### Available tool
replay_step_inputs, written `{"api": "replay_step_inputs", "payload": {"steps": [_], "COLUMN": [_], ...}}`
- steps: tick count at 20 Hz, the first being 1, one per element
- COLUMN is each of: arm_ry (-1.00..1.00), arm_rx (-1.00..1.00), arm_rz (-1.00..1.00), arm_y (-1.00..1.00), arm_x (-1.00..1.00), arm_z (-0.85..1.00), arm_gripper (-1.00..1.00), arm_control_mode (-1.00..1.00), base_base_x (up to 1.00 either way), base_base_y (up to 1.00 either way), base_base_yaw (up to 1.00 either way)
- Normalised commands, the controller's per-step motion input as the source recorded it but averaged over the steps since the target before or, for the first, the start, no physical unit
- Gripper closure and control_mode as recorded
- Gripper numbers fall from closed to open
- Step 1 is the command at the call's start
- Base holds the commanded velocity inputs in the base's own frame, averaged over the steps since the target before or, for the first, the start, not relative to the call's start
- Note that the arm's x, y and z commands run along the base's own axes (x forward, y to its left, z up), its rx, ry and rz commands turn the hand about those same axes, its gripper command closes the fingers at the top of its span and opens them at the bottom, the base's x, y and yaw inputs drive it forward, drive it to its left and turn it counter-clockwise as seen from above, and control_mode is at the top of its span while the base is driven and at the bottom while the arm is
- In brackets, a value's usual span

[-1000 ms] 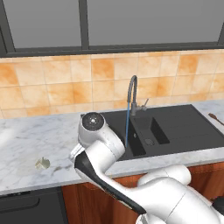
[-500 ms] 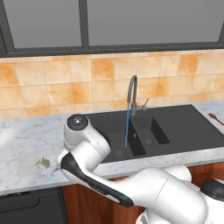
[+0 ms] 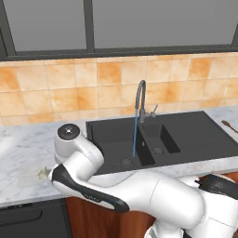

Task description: Turn on the sink faucet. Then move the garlic from the counter to the sink. Turn off the sink. Move the vegetable from the sink to the pot next to the stove. Finally move the pot to the front center burner.

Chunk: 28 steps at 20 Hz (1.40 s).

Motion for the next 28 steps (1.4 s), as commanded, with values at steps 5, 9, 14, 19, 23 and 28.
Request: {"api": "replay_step_inputs", "payload": {"steps": [5, 9, 14, 19, 23, 28], "arm_ry": [0.04, 0.0, 0.0, 0.02, 0.06, 0.07], "arm_rx": [0.0, 0.0, 0.0, 0.0, 0.0, -0.04], "arm_rz": [0.05, 0.02, 0.0, 0.0, 0.0, 0.0], "arm_y": [0.43, 0.23, 0.07, 0.16, 0.22, 0.24], "arm_x": [0.03, 0.21, 0.33, 0.29, 0.25, 0.29], "arm_z": [-0.12, -0.2, -0.34, -0.29, -0.17, -0.16], "arm_gripper": [-1.0, -1.0, -1.0, -1.0, -1.0, -1.0], "arm_control_mode": [-1.0, -1.0, -1.0, -1.0, -1.0, -1.0], "base_base_x": [0.0, 0.0, 0.0, 0.0, 0.0, 0.0], "base_base_y": [0.0, 0.0, 0.0, 0.0, 0.0, 0.0], "base_base_yaw": [0.0, 0.0, 0.0, 0.0, 0.0, 0.0]}}
